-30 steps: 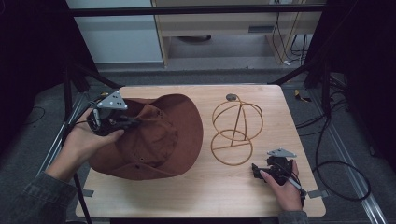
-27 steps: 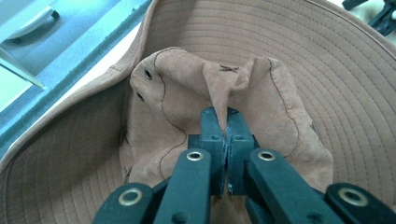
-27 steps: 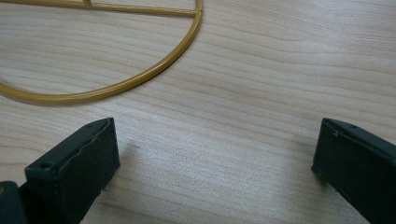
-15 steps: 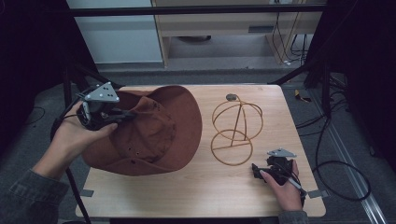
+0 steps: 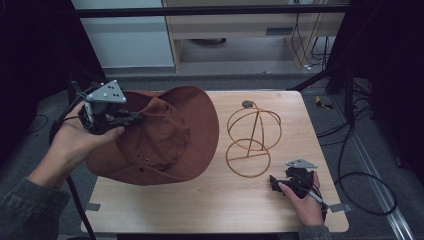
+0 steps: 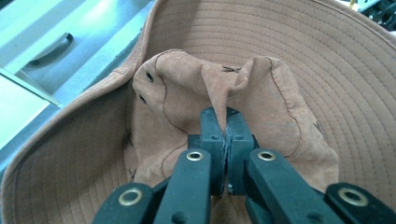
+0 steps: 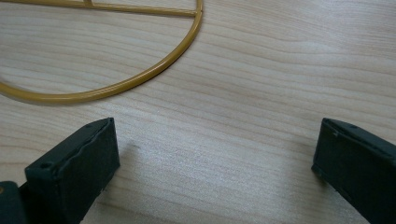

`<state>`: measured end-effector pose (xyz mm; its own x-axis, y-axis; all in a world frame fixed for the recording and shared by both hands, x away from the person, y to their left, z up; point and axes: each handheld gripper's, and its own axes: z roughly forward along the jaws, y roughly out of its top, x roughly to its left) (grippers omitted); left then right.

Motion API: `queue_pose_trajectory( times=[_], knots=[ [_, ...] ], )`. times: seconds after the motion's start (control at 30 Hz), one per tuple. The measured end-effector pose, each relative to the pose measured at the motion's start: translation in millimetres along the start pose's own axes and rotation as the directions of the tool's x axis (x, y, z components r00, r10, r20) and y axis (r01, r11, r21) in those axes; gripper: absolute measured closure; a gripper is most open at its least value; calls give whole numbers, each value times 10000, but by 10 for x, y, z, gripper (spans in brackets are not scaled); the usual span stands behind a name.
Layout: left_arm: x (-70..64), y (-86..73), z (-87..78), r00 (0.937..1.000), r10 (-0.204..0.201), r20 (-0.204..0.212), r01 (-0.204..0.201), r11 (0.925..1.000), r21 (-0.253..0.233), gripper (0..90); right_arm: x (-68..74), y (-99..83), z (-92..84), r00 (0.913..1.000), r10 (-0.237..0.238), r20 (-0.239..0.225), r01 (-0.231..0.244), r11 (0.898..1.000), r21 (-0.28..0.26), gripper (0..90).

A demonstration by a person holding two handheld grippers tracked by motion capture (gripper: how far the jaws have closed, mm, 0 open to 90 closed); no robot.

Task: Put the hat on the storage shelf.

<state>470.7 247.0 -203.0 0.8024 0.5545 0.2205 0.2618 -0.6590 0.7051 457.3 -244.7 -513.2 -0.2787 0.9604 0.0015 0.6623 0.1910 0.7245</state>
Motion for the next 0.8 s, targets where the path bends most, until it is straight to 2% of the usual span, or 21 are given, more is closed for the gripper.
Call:
queue_pose_trajectory(
  times=[0.5, 0.8],
  knots=[
    [7, 347, -94, 9994, 344, -69, -346, 9990, -273, 886, 0, 0, 0, 10000, -4, 4, 4, 10000, 5, 4],
    [-78, 671, -74, 9954, 958, -30, -958, 9952, -192, 886, -2, 0, 2, 10000, -23, -6, 23, 10000, -6, 4]
  ],
)
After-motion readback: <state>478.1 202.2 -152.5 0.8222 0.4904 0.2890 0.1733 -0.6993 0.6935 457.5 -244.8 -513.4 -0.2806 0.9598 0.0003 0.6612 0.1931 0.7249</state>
